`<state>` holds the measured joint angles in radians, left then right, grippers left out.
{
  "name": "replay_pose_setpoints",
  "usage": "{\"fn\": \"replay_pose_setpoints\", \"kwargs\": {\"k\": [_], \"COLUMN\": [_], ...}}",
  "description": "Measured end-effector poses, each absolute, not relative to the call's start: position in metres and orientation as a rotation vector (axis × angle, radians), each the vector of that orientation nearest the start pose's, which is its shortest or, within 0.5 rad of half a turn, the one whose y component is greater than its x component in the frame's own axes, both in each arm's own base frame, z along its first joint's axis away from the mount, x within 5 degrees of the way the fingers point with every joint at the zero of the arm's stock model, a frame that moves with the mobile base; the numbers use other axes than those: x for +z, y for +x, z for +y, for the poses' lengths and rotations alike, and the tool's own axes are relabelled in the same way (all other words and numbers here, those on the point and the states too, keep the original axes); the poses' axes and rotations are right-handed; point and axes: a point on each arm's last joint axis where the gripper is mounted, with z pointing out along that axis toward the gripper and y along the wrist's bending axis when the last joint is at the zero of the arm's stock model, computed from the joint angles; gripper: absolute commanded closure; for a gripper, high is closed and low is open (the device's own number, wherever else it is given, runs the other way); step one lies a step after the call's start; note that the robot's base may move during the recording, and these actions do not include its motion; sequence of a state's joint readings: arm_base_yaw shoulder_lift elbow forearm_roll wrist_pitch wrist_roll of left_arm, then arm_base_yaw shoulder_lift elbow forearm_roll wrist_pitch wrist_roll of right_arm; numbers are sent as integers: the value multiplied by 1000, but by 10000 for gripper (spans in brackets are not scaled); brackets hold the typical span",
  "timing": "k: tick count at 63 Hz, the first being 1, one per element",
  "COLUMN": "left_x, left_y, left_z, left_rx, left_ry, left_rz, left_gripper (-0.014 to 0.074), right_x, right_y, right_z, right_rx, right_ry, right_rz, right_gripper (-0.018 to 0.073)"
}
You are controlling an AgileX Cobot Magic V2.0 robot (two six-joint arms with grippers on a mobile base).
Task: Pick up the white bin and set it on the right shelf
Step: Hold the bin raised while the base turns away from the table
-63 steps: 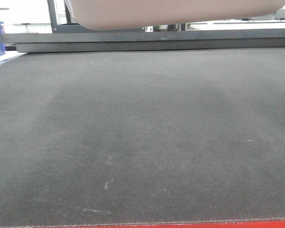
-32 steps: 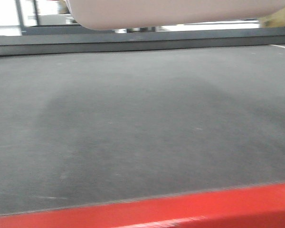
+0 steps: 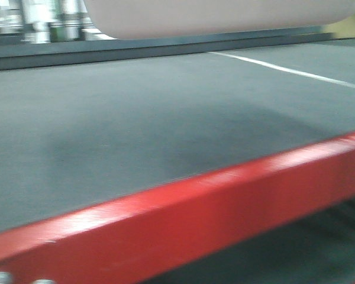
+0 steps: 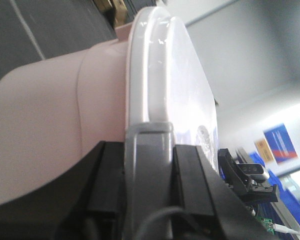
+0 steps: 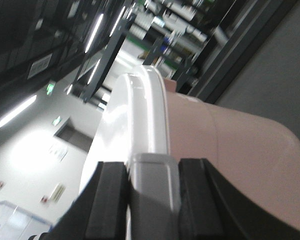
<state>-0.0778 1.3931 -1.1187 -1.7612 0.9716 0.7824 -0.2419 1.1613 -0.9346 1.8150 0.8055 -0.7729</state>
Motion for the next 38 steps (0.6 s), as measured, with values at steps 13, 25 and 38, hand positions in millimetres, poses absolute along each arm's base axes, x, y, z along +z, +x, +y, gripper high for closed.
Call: {"fn": "replay_pose_setpoints", "kwargs": {"k": [13,25,38], "left_x": [387,386,386], "left_y": [285,285,285], "left_z": [-97,-97,-98], "left_rx": [-1605,-1608,-1608], "left_ry": [-24,-24,-21], "left_rz": [1772,1776,1778], "left_gripper": [722,723,723], "right_x": [392,392,392], "right_y": [247,248,248], "right_z": [4,4,4], "right_rx": [1264,1262,1260], "right_ry": [434,440,442], "right_rz": [1576,1576,1575], "right_gripper": [494,494,494]}}
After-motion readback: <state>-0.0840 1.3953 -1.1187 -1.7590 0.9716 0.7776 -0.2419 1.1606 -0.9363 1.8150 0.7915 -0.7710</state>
